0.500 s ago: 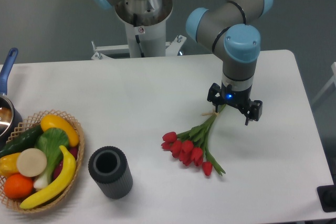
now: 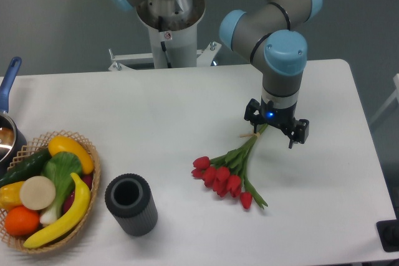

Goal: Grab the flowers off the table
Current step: 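Move the open gripper toward the tulip stems and begin lowering, then lower the gripper onto the green tulip stems near the blooms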

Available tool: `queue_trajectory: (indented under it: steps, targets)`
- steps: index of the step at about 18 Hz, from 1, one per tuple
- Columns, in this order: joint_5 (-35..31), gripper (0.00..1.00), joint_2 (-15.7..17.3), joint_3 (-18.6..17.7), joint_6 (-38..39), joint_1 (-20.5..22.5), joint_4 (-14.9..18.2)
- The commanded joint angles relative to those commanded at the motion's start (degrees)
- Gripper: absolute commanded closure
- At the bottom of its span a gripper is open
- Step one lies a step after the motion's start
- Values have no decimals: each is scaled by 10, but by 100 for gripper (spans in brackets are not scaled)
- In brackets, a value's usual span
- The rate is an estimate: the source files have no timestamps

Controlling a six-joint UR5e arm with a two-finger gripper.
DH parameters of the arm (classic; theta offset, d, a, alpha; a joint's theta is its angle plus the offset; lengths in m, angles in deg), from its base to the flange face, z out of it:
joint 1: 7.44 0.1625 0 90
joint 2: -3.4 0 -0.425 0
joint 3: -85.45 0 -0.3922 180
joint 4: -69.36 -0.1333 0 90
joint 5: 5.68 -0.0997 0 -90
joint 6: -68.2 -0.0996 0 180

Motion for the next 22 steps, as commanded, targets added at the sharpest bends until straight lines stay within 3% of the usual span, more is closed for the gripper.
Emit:
queue_trajectory:
  steps: [4,8,13,22]
  targets:
    - [0,0,-3,-41,2,0,-55]
    - [2,0,-6,-75,-3,-1,-65]
    - [3,0,-35,-63,-5,-3,-68]
    - [4,0,-56,-62,0,-17,-68]
